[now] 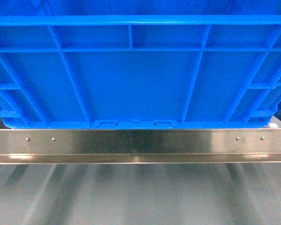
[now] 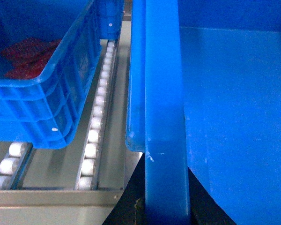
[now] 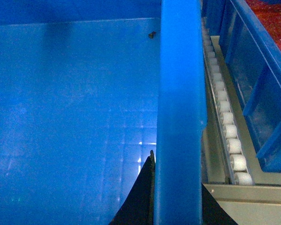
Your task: Place box next to blue box on left shelf
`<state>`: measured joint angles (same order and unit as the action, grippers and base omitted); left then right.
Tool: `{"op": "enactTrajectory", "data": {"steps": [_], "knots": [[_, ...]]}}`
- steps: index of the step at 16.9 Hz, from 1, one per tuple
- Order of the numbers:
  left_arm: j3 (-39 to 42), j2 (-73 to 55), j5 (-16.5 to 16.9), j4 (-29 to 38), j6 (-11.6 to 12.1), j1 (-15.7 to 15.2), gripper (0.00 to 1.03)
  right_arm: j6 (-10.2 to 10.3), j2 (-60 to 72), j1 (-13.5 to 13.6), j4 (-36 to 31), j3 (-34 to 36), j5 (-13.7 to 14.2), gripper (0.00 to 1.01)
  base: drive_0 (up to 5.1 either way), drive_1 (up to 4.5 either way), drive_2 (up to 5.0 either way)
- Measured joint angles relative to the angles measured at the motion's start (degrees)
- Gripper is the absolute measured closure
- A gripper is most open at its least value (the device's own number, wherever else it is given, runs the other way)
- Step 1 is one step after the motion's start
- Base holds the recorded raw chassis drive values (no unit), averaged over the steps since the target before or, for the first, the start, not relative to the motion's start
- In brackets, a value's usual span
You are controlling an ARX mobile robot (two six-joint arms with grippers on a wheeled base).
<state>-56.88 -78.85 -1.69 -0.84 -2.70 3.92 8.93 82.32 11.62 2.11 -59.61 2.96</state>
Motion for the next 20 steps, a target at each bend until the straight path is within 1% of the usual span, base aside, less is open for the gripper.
{"op": "enactTrajectory", "data": {"steps": [9, 20], "knots": [[0.0, 0.0, 0.02, 0.0, -0.02, 0.0, 0.97, -0.02, 0.0, 0.0, 0.0, 0.0, 0.0, 0.94, 0.1, 4.4, -4.1], [0.0, -0.2, 0.02, 0.0, -0.07, 0.0, 0.97, -0.02, 0.13, 0.0, 0.0, 0.0, 0.0, 0.94, 0.0, 0.0, 0.0]]}}
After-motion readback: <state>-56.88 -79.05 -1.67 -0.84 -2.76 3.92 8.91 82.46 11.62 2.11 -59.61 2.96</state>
